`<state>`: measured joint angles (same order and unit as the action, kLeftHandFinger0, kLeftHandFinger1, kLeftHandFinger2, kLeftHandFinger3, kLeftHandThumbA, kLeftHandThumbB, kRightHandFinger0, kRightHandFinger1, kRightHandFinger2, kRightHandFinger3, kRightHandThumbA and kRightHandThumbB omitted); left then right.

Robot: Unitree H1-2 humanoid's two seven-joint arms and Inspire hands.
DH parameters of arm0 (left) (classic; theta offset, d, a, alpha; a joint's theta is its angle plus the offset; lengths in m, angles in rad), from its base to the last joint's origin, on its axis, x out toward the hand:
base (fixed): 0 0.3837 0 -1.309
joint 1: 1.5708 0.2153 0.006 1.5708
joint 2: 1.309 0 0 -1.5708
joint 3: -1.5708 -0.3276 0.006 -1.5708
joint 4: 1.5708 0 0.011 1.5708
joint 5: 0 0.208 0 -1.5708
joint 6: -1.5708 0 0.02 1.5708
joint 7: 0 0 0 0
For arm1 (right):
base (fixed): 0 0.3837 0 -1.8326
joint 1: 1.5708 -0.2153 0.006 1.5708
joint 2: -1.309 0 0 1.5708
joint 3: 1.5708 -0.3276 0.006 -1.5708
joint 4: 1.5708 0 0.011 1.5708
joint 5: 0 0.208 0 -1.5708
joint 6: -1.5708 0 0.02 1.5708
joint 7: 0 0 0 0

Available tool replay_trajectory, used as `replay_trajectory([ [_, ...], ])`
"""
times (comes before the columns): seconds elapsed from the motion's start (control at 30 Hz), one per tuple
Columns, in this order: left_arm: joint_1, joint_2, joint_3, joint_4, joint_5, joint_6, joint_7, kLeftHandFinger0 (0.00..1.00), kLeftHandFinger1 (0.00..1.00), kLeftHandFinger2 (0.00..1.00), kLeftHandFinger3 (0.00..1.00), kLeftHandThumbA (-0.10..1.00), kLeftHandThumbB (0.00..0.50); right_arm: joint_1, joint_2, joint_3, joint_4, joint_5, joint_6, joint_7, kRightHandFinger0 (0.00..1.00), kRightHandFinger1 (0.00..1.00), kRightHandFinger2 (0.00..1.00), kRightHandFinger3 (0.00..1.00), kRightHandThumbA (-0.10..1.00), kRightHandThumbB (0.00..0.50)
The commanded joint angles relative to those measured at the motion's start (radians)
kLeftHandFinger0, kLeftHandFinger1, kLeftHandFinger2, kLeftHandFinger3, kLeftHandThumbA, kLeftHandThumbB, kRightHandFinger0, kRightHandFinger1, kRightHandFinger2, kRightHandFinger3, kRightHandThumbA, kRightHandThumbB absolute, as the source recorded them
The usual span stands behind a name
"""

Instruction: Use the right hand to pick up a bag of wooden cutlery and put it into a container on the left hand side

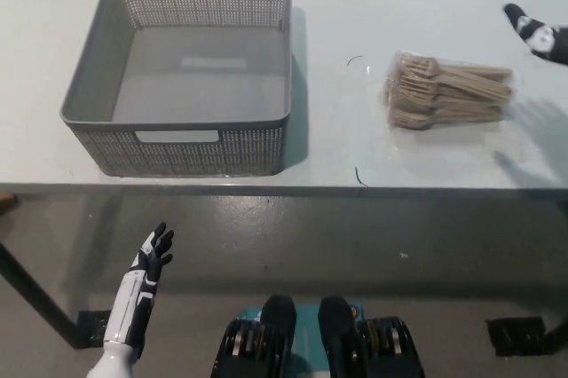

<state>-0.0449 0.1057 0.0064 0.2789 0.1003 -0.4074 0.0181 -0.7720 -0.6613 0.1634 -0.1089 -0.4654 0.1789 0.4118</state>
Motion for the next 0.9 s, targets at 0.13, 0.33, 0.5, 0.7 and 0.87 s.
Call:
replay_trajectory([
  [0.13, -0.009, 0.019, -0.014, -0.008, -0.014, -0.063, -0.012, 1.00, 1.00, 1.00, 1.00, 1.00, 0.211, -0.326, -0.056, 0.155, 0.332, -0.023, 0.081, 0.289, 1.00, 1.00, 1.00, 1.00, 0.84, 0.500],
  [0.33, -0.009, 0.023, -0.014, -0.008, -0.024, -0.063, -0.019, 1.00, 1.00, 1.00, 1.00, 1.00, 0.211, -0.367, -0.036, 0.184, 0.436, -0.022, 0.080, 0.285, 1.00, 1.00, 1.00, 1.00, 1.00, 0.325],
  [0.5, -0.005, 0.028, -0.021, -0.005, -0.010, -0.063, -0.011, 1.00, 1.00, 1.00, 1.00, 1.00, 0.208, -0.419, -0.021, 0.253, 0.553, -0.091, 0.054, 0.285, 1.00, 1.00, 1.00, 1.00, 1.00, 0.321],
  [0.7, -0.003, 0.033, -0.022, -0.009, -0.023, -0.063, -0.024, 1.00, 1.00, 1.00, 1.00, 1.00, 0.200, -0.478, -0.003, 0.327, 0.698, -0.128, 0.023, 0.292, 1.00, 1.00, 1.00, 1.00, 1.00, 0.379],
  [0.87, 0.003, 0.034, -0.029, -0.010, -0.002, -0.063, -0.013, 1.00, 1.00, 1.00, 1.00, 1.00, 0.207, -0.516, 0.035, 0.382, 0.827, -0.158, -0.016, 0.256, 1.00, 1.00, 1.00, 1.00, 1.00, 0.408],
])
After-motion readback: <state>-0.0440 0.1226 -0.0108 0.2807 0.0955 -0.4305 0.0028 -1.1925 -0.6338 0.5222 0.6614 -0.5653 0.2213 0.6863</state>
